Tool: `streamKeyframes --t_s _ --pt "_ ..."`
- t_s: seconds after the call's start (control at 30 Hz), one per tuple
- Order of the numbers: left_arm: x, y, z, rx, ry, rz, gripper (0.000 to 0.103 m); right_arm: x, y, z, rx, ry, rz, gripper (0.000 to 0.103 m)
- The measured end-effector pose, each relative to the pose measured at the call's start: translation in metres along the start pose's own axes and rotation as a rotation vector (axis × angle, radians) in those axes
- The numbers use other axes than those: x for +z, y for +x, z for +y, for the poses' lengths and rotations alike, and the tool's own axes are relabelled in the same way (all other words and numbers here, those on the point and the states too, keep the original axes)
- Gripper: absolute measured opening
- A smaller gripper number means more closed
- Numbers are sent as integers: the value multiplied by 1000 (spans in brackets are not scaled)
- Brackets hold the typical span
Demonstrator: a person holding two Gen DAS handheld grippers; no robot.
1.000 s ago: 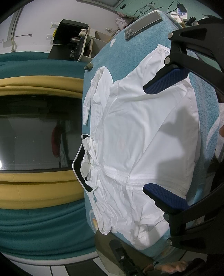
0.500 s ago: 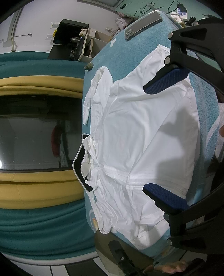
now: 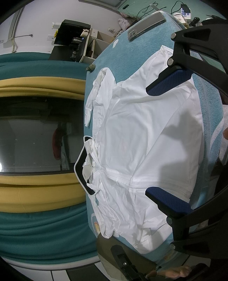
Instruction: Fold large clothes
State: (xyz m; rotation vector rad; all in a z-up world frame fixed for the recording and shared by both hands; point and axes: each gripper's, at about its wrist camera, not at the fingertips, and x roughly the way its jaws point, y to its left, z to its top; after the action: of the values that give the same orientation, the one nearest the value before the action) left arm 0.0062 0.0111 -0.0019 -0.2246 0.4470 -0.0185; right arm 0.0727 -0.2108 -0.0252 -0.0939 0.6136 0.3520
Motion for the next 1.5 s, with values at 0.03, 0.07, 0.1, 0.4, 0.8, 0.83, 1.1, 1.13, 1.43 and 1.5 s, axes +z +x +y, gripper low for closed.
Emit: streamKeyframes --t_s 0.03,0.07,0.1,0.4,0.8,0.83,1.1,1.13,1.43,1.5 --pt "-1 -1 -1 -1 -1 -1 85 0 0 0 1 1 1 102" --pt "0 -1 0 0 -1 -3 85 0 0 0 0 1 1 102" --pt "0 -1 0 0 -1 -3 85 0 0 0 1 0 2 102" --pt "2 -3 4 -16 -16 -4 85 0 -2 -2 -2 0 1 102" --pt "-2 5 8 -29 -35 19 85 1 8 10 6 -11 14 102" --pt "-2 6 9 -20 -31 20 85 1 9 11 9 -14 17 102" --pt "8 44 48 55 -46 142 85 13 35 3 17 -15 41 102" --pt "12 52 58 70 -37 157 85 17 42 -3 15 -6 47 102" --pt "56 114 132 121 -9 237 84 45 105 -41 43 72 155 102" --pt "68 135 151 122 -25 263 83 52 116 -47 54 70 173 102"
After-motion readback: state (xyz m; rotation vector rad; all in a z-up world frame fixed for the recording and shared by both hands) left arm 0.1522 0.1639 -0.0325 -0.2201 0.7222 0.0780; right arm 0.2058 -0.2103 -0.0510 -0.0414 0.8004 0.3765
